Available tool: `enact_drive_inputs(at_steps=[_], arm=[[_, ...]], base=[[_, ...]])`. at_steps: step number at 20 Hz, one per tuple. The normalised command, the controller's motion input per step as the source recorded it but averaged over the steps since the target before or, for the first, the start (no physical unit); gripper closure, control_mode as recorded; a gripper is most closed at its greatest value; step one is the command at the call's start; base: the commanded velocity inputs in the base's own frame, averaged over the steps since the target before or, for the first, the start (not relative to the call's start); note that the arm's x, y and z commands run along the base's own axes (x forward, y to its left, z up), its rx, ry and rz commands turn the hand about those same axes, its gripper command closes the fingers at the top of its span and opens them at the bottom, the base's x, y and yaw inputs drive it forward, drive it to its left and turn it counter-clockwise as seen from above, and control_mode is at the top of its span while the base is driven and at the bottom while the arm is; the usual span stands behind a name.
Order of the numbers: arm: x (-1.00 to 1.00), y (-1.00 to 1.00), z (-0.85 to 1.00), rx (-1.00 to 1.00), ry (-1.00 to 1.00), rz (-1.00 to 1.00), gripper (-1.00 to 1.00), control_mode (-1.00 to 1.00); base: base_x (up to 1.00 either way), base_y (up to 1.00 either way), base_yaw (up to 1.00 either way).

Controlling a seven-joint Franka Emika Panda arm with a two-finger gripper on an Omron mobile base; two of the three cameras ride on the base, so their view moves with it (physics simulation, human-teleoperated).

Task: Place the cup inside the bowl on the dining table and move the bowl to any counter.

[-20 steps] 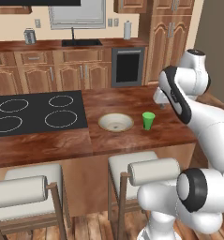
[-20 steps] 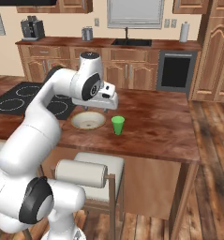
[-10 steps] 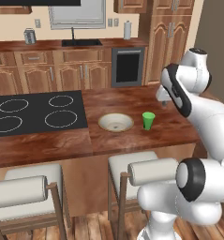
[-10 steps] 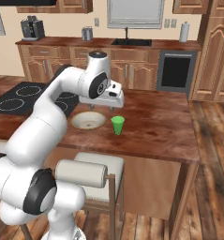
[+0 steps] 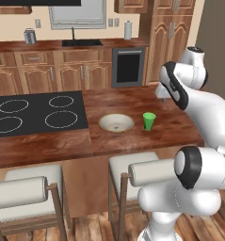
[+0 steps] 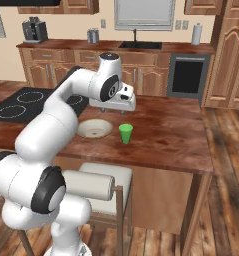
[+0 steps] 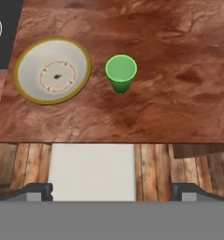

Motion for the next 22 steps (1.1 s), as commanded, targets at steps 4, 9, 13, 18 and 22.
enact_drive_inputs(at_steps=[4, 9, 13, 18, 22], arm=[[0.33, -0.02, -0.01, 0.00, 0.00, 0.00, -1.00, -1.00], [0.30, -0.03, -0.03, 0.00, 0.00, 0.00, -1.00, -1.00], [0.26, -0.07, -0.02, 0.00, 0.00, 0.00, -1.00, -1.00], [0.26, -0.09, 0.00, 0.00, 0.00, 0.00, -1.00, -1.00], [0.27, -0.09, -0.01, 0.00, 0.00, 0.00, -1.00, -1.00]], base=[[0.00, 0.00, 0.00], [0.00, 0.00, 0.00], [0.00, 0.00, 0.00], [0.00, 0.00, 0.00], [0.00, 0.00, 0.00]])
